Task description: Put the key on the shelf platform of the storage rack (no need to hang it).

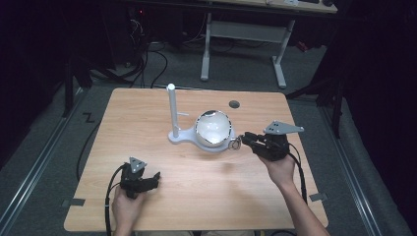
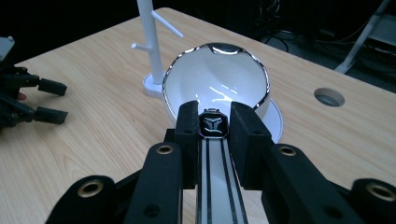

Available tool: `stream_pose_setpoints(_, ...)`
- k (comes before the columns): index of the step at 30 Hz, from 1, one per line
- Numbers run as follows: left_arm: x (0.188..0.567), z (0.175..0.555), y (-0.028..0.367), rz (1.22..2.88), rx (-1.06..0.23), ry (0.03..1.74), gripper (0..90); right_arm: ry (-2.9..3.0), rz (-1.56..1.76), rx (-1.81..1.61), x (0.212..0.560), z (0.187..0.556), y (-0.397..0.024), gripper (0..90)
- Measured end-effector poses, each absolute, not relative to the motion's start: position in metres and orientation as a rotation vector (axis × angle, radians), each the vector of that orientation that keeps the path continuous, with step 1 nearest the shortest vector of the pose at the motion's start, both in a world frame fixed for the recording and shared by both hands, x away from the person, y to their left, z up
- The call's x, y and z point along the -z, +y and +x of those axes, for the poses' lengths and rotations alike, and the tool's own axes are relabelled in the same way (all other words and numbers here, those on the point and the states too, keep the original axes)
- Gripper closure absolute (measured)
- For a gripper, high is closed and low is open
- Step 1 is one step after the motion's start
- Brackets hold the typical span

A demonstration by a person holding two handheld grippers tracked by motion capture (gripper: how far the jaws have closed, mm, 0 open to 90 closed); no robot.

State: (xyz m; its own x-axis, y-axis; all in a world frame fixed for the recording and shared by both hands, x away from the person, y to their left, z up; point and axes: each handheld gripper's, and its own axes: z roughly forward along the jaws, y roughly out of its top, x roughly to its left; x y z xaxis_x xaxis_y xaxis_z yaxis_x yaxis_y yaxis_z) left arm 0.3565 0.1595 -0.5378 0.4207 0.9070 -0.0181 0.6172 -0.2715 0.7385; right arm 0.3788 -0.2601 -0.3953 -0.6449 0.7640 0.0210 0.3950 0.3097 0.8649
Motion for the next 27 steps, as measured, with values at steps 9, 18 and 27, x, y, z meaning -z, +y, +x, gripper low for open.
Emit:
stream_pose_setpoints(9,0.538,0.357,0.160,1.997,-0.544,1.286,21.6,2.195,1.011,-1.290,0.380,0.391,-0.250,74.6)
stream_pose_setpoints(18,0.538,0.357,0.160,1.997,-0.544,1.286,21.6,2.220,0.987,-1.276,0.370,0.404,-0.241,74.6)
stream_pose_setpoints(27,0.538,0.357,0.160,1.995,-0.542,1.286,21.6,2.227,0.997,-1.261,0.366,0.418,-0.232,74.5)
